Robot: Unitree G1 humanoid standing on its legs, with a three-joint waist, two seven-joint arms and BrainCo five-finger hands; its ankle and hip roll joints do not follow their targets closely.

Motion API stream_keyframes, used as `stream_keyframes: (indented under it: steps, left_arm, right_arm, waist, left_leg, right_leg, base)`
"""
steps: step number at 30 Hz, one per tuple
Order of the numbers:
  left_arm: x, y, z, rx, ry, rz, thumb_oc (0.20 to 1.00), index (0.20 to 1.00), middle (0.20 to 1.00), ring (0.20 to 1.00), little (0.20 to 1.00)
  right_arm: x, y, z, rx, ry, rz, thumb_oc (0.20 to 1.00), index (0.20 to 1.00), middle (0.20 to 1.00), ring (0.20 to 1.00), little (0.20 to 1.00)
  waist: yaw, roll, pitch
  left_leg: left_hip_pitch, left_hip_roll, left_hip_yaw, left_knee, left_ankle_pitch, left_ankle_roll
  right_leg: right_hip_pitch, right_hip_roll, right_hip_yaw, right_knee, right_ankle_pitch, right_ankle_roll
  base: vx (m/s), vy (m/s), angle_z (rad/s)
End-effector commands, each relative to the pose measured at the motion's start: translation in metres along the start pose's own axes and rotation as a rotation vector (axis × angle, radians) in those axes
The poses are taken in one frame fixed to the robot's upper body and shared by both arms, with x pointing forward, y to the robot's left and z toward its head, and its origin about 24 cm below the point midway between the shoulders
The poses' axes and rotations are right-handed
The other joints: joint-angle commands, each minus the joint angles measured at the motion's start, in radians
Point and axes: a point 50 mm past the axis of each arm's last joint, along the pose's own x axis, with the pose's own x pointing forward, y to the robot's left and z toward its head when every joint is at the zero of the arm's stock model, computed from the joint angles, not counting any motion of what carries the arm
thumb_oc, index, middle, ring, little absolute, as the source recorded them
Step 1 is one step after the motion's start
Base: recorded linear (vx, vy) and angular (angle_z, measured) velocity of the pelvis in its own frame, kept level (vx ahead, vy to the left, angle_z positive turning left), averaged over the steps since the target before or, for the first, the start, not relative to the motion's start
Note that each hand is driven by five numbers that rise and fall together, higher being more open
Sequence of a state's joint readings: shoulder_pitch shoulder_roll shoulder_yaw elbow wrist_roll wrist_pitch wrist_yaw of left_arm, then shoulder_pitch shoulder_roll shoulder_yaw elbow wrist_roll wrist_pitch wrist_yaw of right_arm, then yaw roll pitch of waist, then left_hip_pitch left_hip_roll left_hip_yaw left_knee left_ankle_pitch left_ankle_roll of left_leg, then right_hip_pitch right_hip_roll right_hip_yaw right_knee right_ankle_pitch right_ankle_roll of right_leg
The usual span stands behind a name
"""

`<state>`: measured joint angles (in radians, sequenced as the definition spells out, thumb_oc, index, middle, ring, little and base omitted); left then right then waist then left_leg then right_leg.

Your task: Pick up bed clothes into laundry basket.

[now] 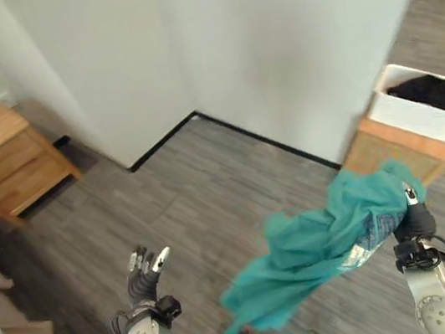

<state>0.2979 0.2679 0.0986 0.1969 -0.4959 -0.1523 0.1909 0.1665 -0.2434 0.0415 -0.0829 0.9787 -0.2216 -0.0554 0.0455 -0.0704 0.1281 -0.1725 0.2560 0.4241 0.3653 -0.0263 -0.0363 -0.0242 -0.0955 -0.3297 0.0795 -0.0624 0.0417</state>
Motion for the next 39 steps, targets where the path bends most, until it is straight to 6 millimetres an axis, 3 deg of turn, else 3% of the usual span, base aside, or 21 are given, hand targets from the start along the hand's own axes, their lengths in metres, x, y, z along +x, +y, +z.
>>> stream_keyframes:
  steps: [1,3,5,7,13,19,21,22,23,26,28,31,33,34,37,38,39]
  left_arm:
    - [0.011,-0.015,0.024,-0.015,-0.125,-0.051,1.0,1.0,1.0,1.0,1.0]
    - [0.01,-0.018,0.023,0.004,-0.124,-0.088,1.0,1.0,1.0,1.0,1.0]
    - [0.011,-0.02,0.024,0.01,-0.13,-0.099,1.0,1.0,1.0,1.0,1.0]
    - [0.014,-0.029,0.03,0.037,-0.152,-0.144,1.0,1.0,1.0,1.0,1.0]
    - [0.018,-0.051,0.036,0.065,-0.165,-0.254,1.0,1.0,1.0,1.0,1.0]
    - [0.016,-0.046,0.034,0.077,-0.153,-0.259,1.0,1.0,1.0,1.0,1.0]
    - [0.017,-0.041,0.032,0.082,-0.142,-0.235,1.0,1.0,1.0,1.0,1.0]
    - [0.017,-0.034,0.029,0.086,-0.124,-0.207,1.0,1.0,1.0,1.0,1.0]
    - [0.017,-0.034,0.029,0.085,-0.125,-0.207,1.0,1.0,1.0,1.0,1.0]
    - [0.017,-0.031,0.029,0.101,-0.119,-0.207,1.0,1.0,1.0,1.0,1.0]
    - [0.018,-0.032,0.032,0.107,-0.134,-0.213,1.0,1.0,1.0,1.0,1.0]
    - [0.019,-0.033,0.038,0.1,-0.159,-0.213,1.0,1.0,1.0,1.0,1.0]
    - [0.02,-0.035,0.038,0.094,-0.158,-0.21,1.0,1.0,1.0,1.0,1.0]
    - [0.021,-0.036,0.036,0.097,-0.153,-0.211,1.0,1.0,1.0,1.0,1.0]
    - [0.021,-0.041,0.037,0.101,-0.159,-0.229,1.0,1.0,1.0,1.0,1.0]
    - [0.022,-0.048,0.034,0.051,-0.153,-0.239,1.0,1.0,1.0,1.0,1.0]
    - [0.023,-0.05,0.036,0.037,-0.153,-0.243,1.0,1.0,1.0,1.0,1.0]
  right_arm:
    - [0.017,0.03,0.03,-0.047,-0.146,0.174,0.2,0.2,0.2,0.2,0.2]
    - [0.014,0.027,0.028,-0.05,-0.128,0.171,0.2,0.2,0.2,0.2,0.2]
    - [0.012,0.025,0.029,-0.062,-0.128,0.168,0.2,0.2,0.2,0.2,0.2]
    - [0.008,0.021,0.032,-0.094,-0.13,0.164,0.2,0.2,0.2,0.2,0.2]
    - [-0.006,0.006,0.033,-0.102,-0.13,0.094,0.2,0.2,0.2,0.2,0.2]
    - [-0.008,0.006,0.029,-0.09,-0.111,0.093,0.2,0.2,0.2,0.2,0.2]
    - [-0.003,0.017,0.031,-0.09,-0.13,0.135,0.2,0.2,0.2,0.2,0.2]
    - [0.003,0.029,0.036,-0.11,-0.157,0.188,0.2,0.2,0.2,0.2,0.2]
    - [0.003,0.029,0.036,-0.11,-0.157,0.189,0.2,0.2,0.2,0.2,0.2]
    - [0.005,0.039,0.031,-0.093,-0.144,0.232,0.2,0.2,0.2,0.2,0.2]
    - [0.005,0.04,0.029,-0.105,-0.133,0.239,0.2,0.2,0.2,0.2,0.2]
    - [0.006,0.041,0.03,-0.102,-0.127,0.246,0.2,0.2,0.2,0.2,0.2]
    - [0.008,0.039,0.032,-0.101,-0.138,0.231,0.2,0.2,0.2,0.2,0.2]
    - [0.006,0.04,0.033,-0.1,-0.14,0.234,0.2,0.2,0.2,0.2,0.2]
    - [0.004,0.039,0.034,-0.1,-0.143,0.238,0.2,0.2,0.2,0.2,0.2]
    - [0.007,0.036,0.04,-0.093,-0.163,0.229,0.2,0.2,0.2,0.2,0.2]
    - [0.008,0.035,0.045,-0.088,-0.179,0.224,0.2,0.2,0.2,0.2,0.2]
  waist:
    - [0.085,0.005,0.043]
    - [0.086,0.002,0.043]
    - [0.082,0.003,0.039]
    - [0.064,0.017,0.045]
    - [-0.013,0.041,0.009]
    - [-0.014,0.039,-0.004]
    - [-0.007,0.049,-0.004]
    - [-0.001,0.07,0.009]
    - [0.002,0.068,0.007]
    - [-0.002,0.076,0.044]
    - [-0.012,0.09,0.071]
    - [-0.027,0.084,0.07]
    - [-0.043,0.069,0.075]
    - [-0.051,0.066,0.073]
    - [-0.061,0.063,0.058]
    - [-0.072,0.072,0.058]
    - [-0.069,0.059,0.069]
  left_leg:
    - [-0.005,-0.092,-0.204,-0.142,0.103,-0.066]
    - [-0.006,-0.159,-0.31,-0.205,0.088,-0.051]
    - [-0.021,-0.179,-0.332,-0.22,0.096,-0.049]
    - [-0.029,-0.228,-0.371,-0.216,0.09,-0.035]
    - [0.068,-0.236,-0.382,-0.345,0.092,-0.011]
    - [0.102,-0.26,-0.374,-0.362,0.069,0.013]
    - [0.106,-0.269,-0.37,-0.368,0.061,0.025]
    - [0.12,-0.277,-0.367,-0.378,0.054,0.05]
    - [0.118,-0.279,-0.364,-0.379,0.054,0.05]
    - [0.179,-0.299,-0.34,-0.408,0.039,0.088]
    - [0.208,-0.29,-0.338,-0.421,0.028,0.092]
    - [0.242,-0.287,-0.331,-0.442,-0.001,0.067]
    - [0.282,-0.28,-0.339,-0.446,-0.041,0.034]
    - [0.305,-0.267,-0.344,-0.43,-0.069,0.02]
    - [0.31,-0.251,-0.359,-0.36,-0.109,0.009]
    - [0.225,-0.206,-0.359,0.003,0.02,-0.042]
    - [0.159,-0.192,-0.344,0.177,0.073,-0.049]
  right_leg:
    - [0.058,-0.042,-0.022,-0.079,0.03,0.059]
    - [0.065,-0.016,0.049,-0.103,0.045,0.059]
    - [0.064,-0.009,0.066,-0.108,0.049,0.059]
    - [0.067,0.019,0.123,-0.094,0.044,0.051]
    - [0.067,0.035,0.162,-0.093,0.039,0.052]
    - [0.078,0.012,0.176,-0.083,0.026,0.065]
    - [0.059,-0.006,0.183,-0.031,0.004,0.074]
    - [-0.015,-0.041,0.188,0.129,-0.005,0.092]
    - [-0.024,-0.044,0.193,0.14,-0.01,0.093]
    - [-0.143,-0.09,0.221,0.402,0.129,0.133]
    - [-0.215,-0.108,0.207,0.48,0.153,0.129]
    - [-0.244,-0.147,0.142,0.274,0.147,0.12]
    - [-0.271,-0.151,0.113,0.031,0.202,0.142]
    - [-0.269,-0.155,0.108,0.022,0.228,0.15]
    - [-0.254,-0.148,0.109,0.068,0.184,0.129]
    - [-0.179,-0.105,0.085,0.084,0.111,0.06]
    - [-0.139,-0.092,0.075,0.069,0.092,0.033]
  base:
    - [0.05,-0.085,-1.39]
    - [0.11,-0.053,-1.27]
    - [0.06,0.01,-0.81]
    - [0.06,0.034,-0.23]
    - [0.07,0.1,-0.41]
    - [0.09,0.101,-0.13]
    - [0.09,0.177,0.09]
    - [0.04,0.146,0.0]
    - [0.07,0.202,-0.06]
    - [0.07,0.141,-0.26]
    - [0.11,0.048,-0.18]
    - [0.26,-0.107,-0.12]
    - [0.55,-0.316,-0.33]
    - [0.65,-0.347,-0.15]
    - [0.39,-0.22,0.31]
    - [0.65,-0.503,0.54]
    - [0.51,-0.449,0.67]
